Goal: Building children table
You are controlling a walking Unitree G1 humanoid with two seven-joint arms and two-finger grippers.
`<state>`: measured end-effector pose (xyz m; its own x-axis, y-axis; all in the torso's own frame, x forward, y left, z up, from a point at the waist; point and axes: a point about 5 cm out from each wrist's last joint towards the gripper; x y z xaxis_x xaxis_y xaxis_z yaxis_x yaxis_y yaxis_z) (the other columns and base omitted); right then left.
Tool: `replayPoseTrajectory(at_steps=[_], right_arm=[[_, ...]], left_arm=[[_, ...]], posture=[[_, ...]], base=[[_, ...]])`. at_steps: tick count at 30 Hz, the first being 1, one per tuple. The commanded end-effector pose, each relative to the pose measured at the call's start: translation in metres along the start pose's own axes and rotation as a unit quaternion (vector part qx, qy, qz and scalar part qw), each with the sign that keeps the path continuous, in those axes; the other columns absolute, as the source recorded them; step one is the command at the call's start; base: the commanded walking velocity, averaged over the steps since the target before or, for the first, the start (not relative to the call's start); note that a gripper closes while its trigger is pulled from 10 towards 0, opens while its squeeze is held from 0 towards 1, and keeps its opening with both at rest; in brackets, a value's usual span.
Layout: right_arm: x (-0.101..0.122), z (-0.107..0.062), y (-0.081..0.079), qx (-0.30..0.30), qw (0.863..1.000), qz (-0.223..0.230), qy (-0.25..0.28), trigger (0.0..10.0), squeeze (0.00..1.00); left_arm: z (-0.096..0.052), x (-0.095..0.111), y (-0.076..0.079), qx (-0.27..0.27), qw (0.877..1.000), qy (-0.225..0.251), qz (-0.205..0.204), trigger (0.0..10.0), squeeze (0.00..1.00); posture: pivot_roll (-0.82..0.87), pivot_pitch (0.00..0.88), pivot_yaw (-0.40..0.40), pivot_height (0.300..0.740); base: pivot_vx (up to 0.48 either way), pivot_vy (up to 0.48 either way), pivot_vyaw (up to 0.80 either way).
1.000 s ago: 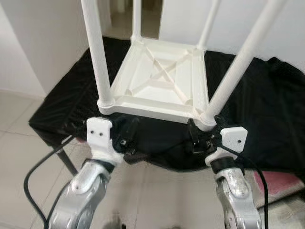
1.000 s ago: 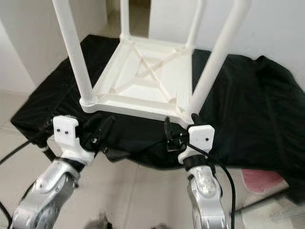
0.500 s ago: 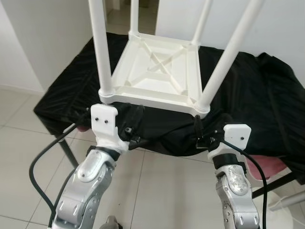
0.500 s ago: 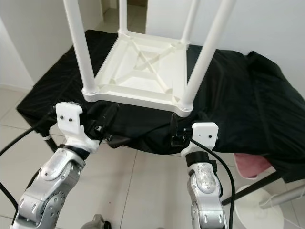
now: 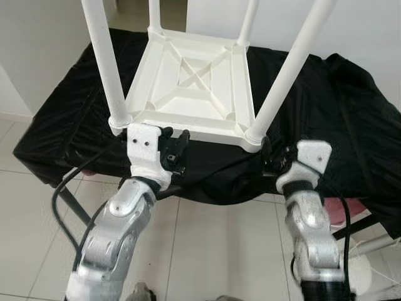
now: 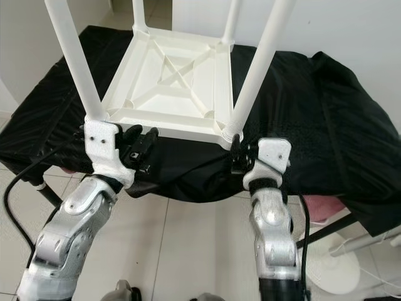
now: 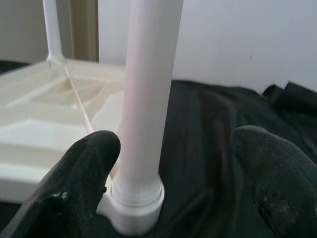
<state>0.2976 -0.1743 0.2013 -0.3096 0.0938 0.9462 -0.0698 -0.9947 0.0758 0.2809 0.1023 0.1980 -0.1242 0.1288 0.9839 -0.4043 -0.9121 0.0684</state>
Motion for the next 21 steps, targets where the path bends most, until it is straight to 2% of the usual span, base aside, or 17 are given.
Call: replayPoseTrajectory(at_steps=[1, 2, 4, 10, 14, 16, 21], right_arm=[[-0.009, -0.001, 0.005, 0.000, 1.000, 0.001, -0.022, 10.0, 0.00], [-0.008, 0.002, 0.006, 0.002, 1.000, -0.004, -0.021, 10.0, 0.00], [-0.008, 0.006, 0.008, 0.003, 1.000, -0.005, -0.021, 10.0, 0.00], [-0.008, 0.013, 0.009, 0.006, 1.000, -0.009, -0.024, 10.0, 0.00], [-0.009, 0.027, 0.009, 0.008, 1.000, -0.016, -0.025, 10.0, 0.00], [-0.008, 0.041, 0.005, 0.019, 0.999, -0.012, -0.026, 10.0, 0.00], [-0.008, 0.050, 0.003, 0.026, 0.999, -0.009, -0.028, 10.0, 0.00]], left_arm=[[0.003, 0.003, -0.001, 0.010, 1.000, 0.007, 0.015, 10.0, 0.00], [0.005, 0.004, -0.001, 0.009, 0.999, 0.010, 0.029, 10.0, 0.00], [0.006, 0.006, 0.000, 0.005, 0.999, 0.012, 0.031, 10.0, 0.00], [0.008, 0.007, 0.002, 0.002, 1.000, 0.011, 0.024, 10.0, 0.00], [0.015, 0.009, 0.004, 0.008, 1.000, 0.011, 0.015, 10.0, 0.00], [0.022, 0.015, 0.004, 0.004, 1.000, 0.022, 0.012, 10.0, 0.00], [0.027, 0.021, 0.003, 0.000, 0.999, 0.032, 0.021, 10.0, 0.00]], posture=[[0.02, 0.114, -0.116, 0.740], [0.02, 0.111, -0.111, 0.740], [0.02, 0.109, -0.108, 0.740], [0.02, 0.097, -0.098, 0.740], [0.03, 0.084, -0.095, 0.740], [0.03, 0.076, -0.094, 0.740], [0.04, 0.071, -0.098, 0.740]], base=[[0.000, 0.000, 0.00], [0.000, 0.000, 0.00], [0.000, 0.000, 0.00], [0.000, 0.000, 0.00], [0.000, 0.000, 0.00], [0.000, 0.000, 0.00], [0.000, 0.000, 0.00]])
Point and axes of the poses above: a point about 5 cm out from each wrist's last joint towards the gripper, its own z axis pointing out of the wrist towards the gripper, its own x axis along the axis of the wrist's last joint, y = z × x, and after that the axes turned 2 degrees about -z, right-handed
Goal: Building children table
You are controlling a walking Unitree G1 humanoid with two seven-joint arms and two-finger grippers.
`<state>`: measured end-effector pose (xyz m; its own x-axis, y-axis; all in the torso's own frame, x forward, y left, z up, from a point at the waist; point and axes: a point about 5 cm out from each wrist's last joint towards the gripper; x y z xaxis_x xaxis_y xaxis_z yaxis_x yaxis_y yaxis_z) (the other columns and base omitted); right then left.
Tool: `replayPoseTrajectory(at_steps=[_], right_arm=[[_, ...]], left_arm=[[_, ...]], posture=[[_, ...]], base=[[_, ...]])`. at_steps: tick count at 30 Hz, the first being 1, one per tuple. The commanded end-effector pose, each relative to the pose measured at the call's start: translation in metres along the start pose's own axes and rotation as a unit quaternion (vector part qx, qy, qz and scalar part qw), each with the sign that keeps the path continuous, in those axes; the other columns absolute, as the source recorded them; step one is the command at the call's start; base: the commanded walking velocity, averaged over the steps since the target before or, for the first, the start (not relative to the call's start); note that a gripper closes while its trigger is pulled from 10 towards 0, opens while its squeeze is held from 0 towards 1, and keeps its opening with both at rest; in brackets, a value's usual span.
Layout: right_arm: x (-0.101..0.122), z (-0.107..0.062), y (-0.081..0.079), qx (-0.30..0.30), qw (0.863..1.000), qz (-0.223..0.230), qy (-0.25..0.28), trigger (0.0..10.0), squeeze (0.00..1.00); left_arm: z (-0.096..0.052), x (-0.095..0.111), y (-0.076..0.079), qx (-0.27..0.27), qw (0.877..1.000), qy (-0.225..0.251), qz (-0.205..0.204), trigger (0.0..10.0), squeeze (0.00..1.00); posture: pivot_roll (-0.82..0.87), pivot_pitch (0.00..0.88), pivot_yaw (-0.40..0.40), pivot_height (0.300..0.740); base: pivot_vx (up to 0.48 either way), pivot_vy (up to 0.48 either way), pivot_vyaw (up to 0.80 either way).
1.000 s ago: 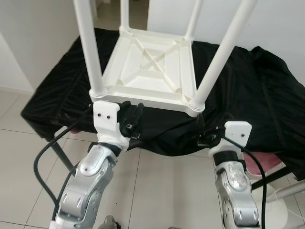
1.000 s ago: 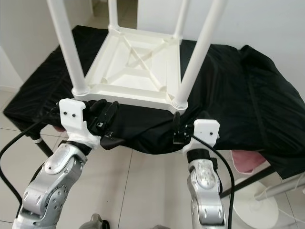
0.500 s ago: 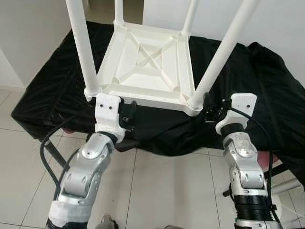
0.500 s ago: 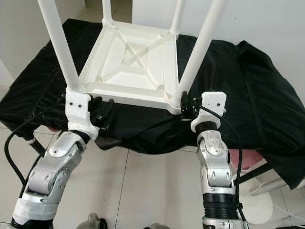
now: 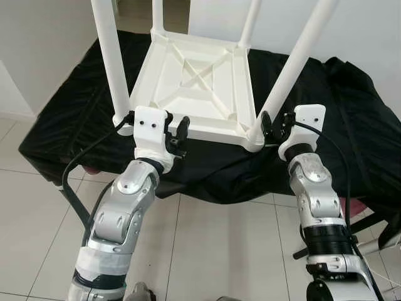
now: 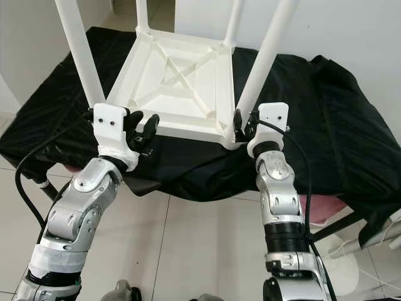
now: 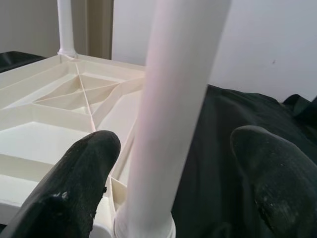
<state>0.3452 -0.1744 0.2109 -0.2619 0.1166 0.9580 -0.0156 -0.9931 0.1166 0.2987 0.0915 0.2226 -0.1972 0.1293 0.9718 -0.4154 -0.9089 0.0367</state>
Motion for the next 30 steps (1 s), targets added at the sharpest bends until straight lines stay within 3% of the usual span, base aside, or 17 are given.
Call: replayPoseTrajectory(at_steps=[1, 6, 11, 18, 22, 27, 30], right_arm=[[-0.003, 0.002, 0.006, -0.005, 1.000, 0.003, -0.004, 10.0, 0.00], [-0.001, 0.013, 0.001, 0.010, 1.000, 0.001, 0.005, 10.0, 0.00], [-0.002, 0.012, 0.003, 0.001, 1.000, 0.000, 0.009, 10.0, 0.00], [-0.010, -0.016, 0.016, -0.052, 0.998, 0.003, 0.018, 10.0, 0.00], [-0.008, -0.010, 0.014, -0.034, 0.999, 0.001, 0.026, 10.0, 0.00], [0.005, 0.016, 0.011, -0.013, 0.999, -0.006, 0.039, 10.0, 0.00], [0.007, 0.021, 0.009, -0.007, 0.999, -0.004, 0.041, 10.0, 0.00]], left_arm=[[0.003, 0.000, -0.001, 0.009, 1.000, -0.002, 0.007, 10.0, 0.00], [0.006, 0.005, -0.005, 0.002, 1.000, 0.005, 0.021, 10.0, 0.00], [0.005, 0.004, -0.006, 0.003, 1.000, 0.005, 0.024, 10.0, 0.00], [-0.002, 0.000, -0.009, 0.006, 1.000, -0.001, 0.023, 10.0, 0.00], [-0.001, 0.001, -0.010, 0.003, 1.000, 0.001, 0.013, 10.0, 0.00], [0.004, 0.008, -0.005, -0.031, 0.999, 0.010, 0.026, 10.0, 0.00], [0.005, 0.010, -0.004, -0.036, 0.999, 0.012, 0.029, 10.0, 0.00]], posture=[[0.04, 0.071, -0.098, 0.740], [0.05, 0.066, -0.097, 0.740], [0.05, 0.066, -0.100, 0.740], [0.05, 0.058, -0.089, 0.740], [0.04, 0.056, -0.083, 0.740], [0.04, 0.062, -0.082, 0.740], [0.04, 0.065, -0.081, 0.740]], base=[[0.000, 0.000, 0.00], [0.000, 0.000, 0.00], [0.000, 0.000, 0.00], [0.000, 0.000, 0.00], [0.000, 0.000, 0.00], [0.000, 0.000, 0.00], [0.000, 0.000, 0.00]])
Point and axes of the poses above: a point about 5 cm out from each wrist's last joint towards the gripper, its own z axis pointing out of the wrist towards the gripper, its own x axis along the axis of the wrist's last joint, y = z × x, and after that the axes turned 2 degrees about -z, right-handed
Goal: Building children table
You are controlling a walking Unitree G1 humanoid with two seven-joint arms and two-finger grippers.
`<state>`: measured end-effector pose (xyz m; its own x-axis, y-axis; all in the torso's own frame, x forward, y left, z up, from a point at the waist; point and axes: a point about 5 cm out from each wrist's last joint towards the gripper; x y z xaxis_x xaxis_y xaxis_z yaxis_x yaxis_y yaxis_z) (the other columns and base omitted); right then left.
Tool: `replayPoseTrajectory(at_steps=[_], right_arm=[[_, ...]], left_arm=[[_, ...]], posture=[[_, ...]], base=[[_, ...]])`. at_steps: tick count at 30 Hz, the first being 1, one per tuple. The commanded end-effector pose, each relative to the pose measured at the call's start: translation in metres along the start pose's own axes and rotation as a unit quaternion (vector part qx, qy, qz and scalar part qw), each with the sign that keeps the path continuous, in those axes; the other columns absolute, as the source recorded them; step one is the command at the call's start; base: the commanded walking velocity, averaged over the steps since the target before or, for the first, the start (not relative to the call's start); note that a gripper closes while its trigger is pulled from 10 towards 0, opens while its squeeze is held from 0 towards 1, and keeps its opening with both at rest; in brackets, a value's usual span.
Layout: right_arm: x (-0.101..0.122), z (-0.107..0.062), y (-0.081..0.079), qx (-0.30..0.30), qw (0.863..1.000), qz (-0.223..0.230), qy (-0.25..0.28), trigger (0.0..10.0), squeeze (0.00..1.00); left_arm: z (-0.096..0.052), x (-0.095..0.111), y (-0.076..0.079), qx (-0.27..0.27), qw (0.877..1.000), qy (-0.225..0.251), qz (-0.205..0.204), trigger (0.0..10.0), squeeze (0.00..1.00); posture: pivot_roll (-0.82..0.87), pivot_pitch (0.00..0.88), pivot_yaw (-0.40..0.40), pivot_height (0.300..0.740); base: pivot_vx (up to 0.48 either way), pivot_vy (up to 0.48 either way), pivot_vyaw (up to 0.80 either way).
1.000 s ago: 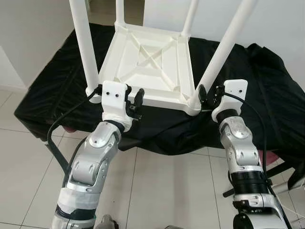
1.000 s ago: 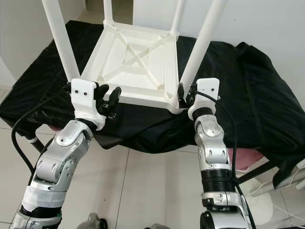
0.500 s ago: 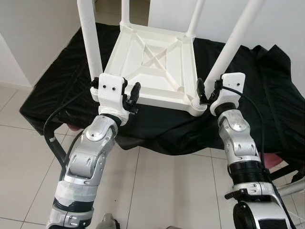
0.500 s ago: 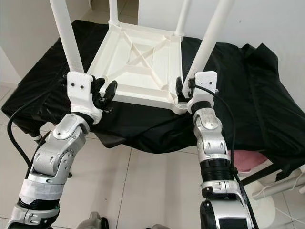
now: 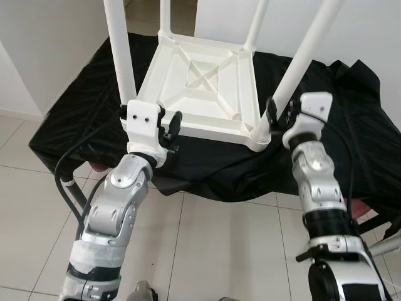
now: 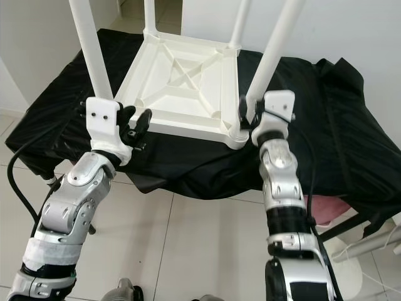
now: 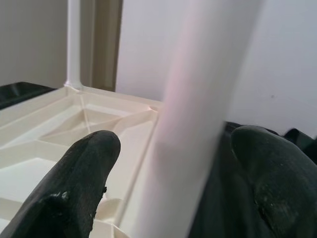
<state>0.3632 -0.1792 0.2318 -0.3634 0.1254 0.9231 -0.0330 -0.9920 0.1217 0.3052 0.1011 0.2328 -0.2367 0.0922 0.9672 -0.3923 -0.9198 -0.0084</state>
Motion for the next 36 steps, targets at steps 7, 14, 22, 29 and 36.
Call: replayPoseTrajectory(at_steps=[7, 14, 22, 29, 36], right_arm=[[0.003, 0.018, -0.006, 0.005, 1.000, 0.013, -0.010, 10.0, 0.00], [0.012, 0.030, -0.009, -0.002, 1.000, 0.012, 0.000, 10.0, 0.00], [0.028, 0.048, -0.010, -0.024, 0.999, -0.001, 0.023, 10.0, 0.00], [0.036, 0.058, -0.010, -0.040, 0.999, -0.001, 0.025, 10.0, 0.00], [0.034, 0.061, -0.011, -0.049, 0.999, -0.001, 0.008, 0.0, 0.00]], left_arm=[[-0.001, 0.011, 0.024, -0.117, 0.993, -0.002, -0.002, 10.0, 0.00], [0.000, 0.013, 0.030, -0.144, 0.989, -0.014, 0.005, 10.0, 0.00], [-0.004, 0.020, 0.045, -0.214, 0.977, -0.024, 0.012, 10.0, 0.00], [-0.013, 0.020, 0.056, -0.256, 0.966, -0.043, 0.010, 10.0, 0.00], [-0.010, 0.013, 0.052, -0.243, 0.968, -0.061, 0.015, 10.0, 0.00]], posture=[[0.06, 0.104, -0.094, 0.740], [0.07, 0.125, -0.096, 0.740], [0.06, 0.154, -0.085, 0.740], [0.06, 0.167, -0.076, 0.740], [0.06, 0.165, -0.077, 0.740]], base=[[0.000, 0.000, 0.00], [0.000, 0.000, 0.00], [0.000, 0.000, 0.00], [0.000, 0.000, 0.00], [0.000, 0.000, 0.00]])
Point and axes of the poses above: a point about 5 cm out from each wrist's last joint towards the gripper, its own z axis pointing out of the wrist towards the gripper, its own x axis along the axis of the wrist's last joint, y = z × x, and after that the axes turned 2 degrees about -z, right-handed
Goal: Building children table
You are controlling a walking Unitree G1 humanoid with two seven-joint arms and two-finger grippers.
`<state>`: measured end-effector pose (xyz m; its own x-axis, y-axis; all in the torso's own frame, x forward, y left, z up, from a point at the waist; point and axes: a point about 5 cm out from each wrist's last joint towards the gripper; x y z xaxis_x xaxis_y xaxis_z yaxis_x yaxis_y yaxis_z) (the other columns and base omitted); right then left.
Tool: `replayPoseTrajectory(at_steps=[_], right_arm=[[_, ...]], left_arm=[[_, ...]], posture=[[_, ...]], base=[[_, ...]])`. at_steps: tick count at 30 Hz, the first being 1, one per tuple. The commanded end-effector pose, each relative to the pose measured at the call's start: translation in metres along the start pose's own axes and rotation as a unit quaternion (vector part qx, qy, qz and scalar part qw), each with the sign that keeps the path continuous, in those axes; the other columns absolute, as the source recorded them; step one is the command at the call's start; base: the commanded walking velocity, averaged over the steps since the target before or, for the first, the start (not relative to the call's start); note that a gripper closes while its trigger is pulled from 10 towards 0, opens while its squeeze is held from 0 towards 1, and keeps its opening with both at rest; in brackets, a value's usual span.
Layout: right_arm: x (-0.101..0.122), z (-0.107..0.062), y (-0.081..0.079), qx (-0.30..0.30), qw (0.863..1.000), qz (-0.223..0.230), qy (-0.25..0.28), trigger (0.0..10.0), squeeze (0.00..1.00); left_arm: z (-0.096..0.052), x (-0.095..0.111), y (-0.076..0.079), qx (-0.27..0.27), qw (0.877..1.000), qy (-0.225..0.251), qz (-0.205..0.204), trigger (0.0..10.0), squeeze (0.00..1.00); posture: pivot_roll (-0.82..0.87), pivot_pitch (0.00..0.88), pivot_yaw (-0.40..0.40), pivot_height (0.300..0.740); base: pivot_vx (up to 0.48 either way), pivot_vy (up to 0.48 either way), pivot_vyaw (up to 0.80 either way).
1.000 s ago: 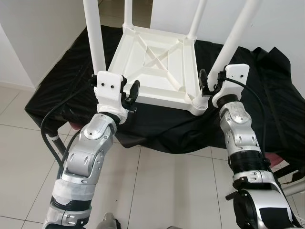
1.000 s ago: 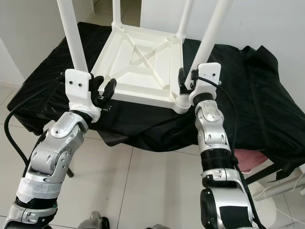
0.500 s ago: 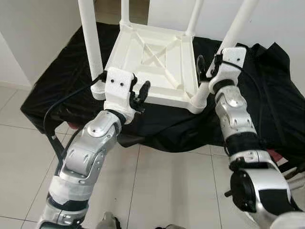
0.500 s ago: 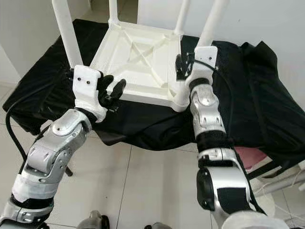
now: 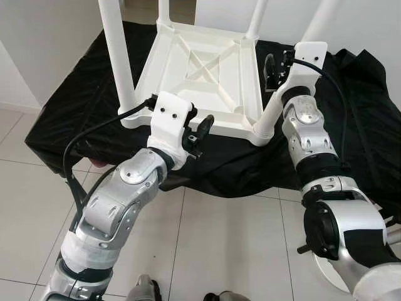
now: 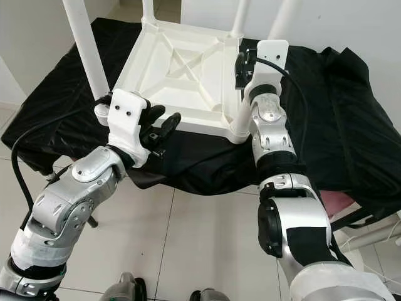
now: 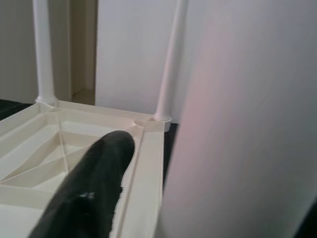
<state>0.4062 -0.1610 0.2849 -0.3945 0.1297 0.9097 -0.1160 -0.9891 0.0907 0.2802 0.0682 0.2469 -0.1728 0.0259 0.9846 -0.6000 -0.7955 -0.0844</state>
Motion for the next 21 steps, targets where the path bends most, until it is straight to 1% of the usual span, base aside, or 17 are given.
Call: replayPoseTrajectory(at_steps=[1, 2, 3, 6, 7, 8, 13, 14, 16, 17, 18, 19, 20, 21], right_arm=[[-0.002, 0.001, 0.001, -0.007, 1.000, 0.000, -0.011, 0.0, 0.00], [-0.002, 0.001, 0.001, -0.007, 1.000, 0.000, -0.011, 0.0, 0.00], [-0.003, 0.002, 0.001, -0.010, 1.000, 0.001, -0.014, 0.3, 0.00], [-0.004, 0.002, 0.002, -0.012, 1.000, 0.002, -0.018, 0.3, 0.00], [-0.006, 0.002, 0.002, -0.015, 1.000, 0.002, -0.022, 4.9, 0.00], [-0.008, 0.002, 0.003, -0.016, 1.000, 0.003, -0.026, 10.0, 0.00], [-0.009, 0.002, 0.003, -0.018, 0.999, 0.003, -0.030, 10.0, 0.00], [-0.011, 0.002, 0.003, -0.019, 0.999, 0.015, -0.035, 10.0, 0.00], [-0.017, 0.000, 0.002, -0.022, 0.996, 0.062, -0.052, 10.0, 0.00], [-0.017, 0.000, 0.002, -0.022, 0.996, 0.062, -0.052, 10.0, 0.00], [-0.020, -0.001, 0.003, -0.027, 0.995, 0.076, -0.057, 10.0, 0.00], [-0.020, -0.001, 0.003, -0.027, 0.995, 0.076, -0.057, 10.0, 0.00], [-0.021, -0.002, 0.002, -0.022, 0.994, 0.086, -0.058, 10.0, 0.00], [-0.021, -0.002, 0.003, -0.023, 0.994, 0.087, -0.057, 10.0, 0.39]], left_arm=[[0.000, -0.003, 0.013, -0.118, 0.993, -0.017, 0.006, 10.0, 0.00], [0.000, -0.003, 0.013, -0.118, 0.993, -0.017, 0.006, 10.0, 0.00], [0.000, -0.003, 0.013, -0.118, 0.993, -0.017, 0.006, 10.0, 0.00], [-0.001, -0.003, 0.013, -0.118, 0.993, -0.018, 0.007, 10.0, 0.00], [-0.001, -0.002, 0.013, -0.118, 0.993, -0.019, 0.007, 10.0, 0.00], [-0.002, -0.002, 0.014, -0.117, 0.993, -0.020, 0.006, 10.0, 0.00], [-0.003, -0.002, 0.014, -0.116, 0.993, -0.023, 0.005, 10.0, 0.00], [-0.004, -0.002, 0.015, -0.116, 0.993, -0.027, 0.005, 10.0, 0.00], [-0.006, -0.004, 0.019, -0.121, 0.992, -0.035, 0.006, 10.0, 0.00], [-0.006, -0.004, 0.019, -0.121, 0.992, -0.035, 0.006, 10.0, 0.00], [-0.006, -0.005, 0.020, -0.122, 0.992, -0.038, 0.006, 10.0, 0.00], [-0.006, -0.005, 0.020, -0.122, 0.992, -0.038, 0.006, 10.0, 0.00], [-0.007, -0.006, 0.021, -0.122, 0.992, -0.040, 0.005, 10.0, 0.00], [-0.007, -0.006, 0.021, -0.121, 0.992, -0.041, 0.003, 10.0, 0.00]], posture=[[0.06, 0.165, -0.077, 0.740], [0.06, 0.165, -0.077, 0.740], [0.06, 0.165, -0.077, 0.740], [0.06, 0.167, -0.077, 0.740], [0.06, 0.167, -0.079, 0.740], [0.06, 0.170, -0.080, 0.740], [0.06, 0.170, -0.080, 0.740], [0.06, 0.175, -0.079, 0.740], [0.06, 0.177, -0.079, 0.740], [0.06, 0.177, -0.079, 0.740], [0.06, 0.178, -0.079, 0.740], [0.06, 0.178, -0.079, 0.740], [0.06, 0.180, -0.078, 0.740], [0.06, 0.180, -0.078, 0.740]], base=[[0.000, 0.000, 0.00], [0.000, 0.000, 0.00], [0.000, 0.000, 0.00], [0.000, 0.000, 0.00], [0.000, 0.000, 0.00], [0.000, 0.000, 0.00], [0.000, 0.000, 0.00], [0.000, 0.000, 0.00], [0.000, 0.000, 0.00], [0.000, 0.000, 0.00], [0.000, 0.000, 0.00], [0.000, 0.000, 0.00], [0.000, 0.000, 0.00], [0.000, 0.000, 0.00]])
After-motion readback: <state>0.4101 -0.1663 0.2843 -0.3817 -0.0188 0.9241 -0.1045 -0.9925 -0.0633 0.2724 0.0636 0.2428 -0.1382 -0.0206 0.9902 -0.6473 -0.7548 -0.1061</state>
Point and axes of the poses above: a point about 5 cm out from each wrist's last joint towards the gripper, its own z axis pointing out of the wrist towards the gripper, its own x axis along the axis of the wrist's last joint, y = z × x, and after that the axes turned 2 degrees about -z, right-handed
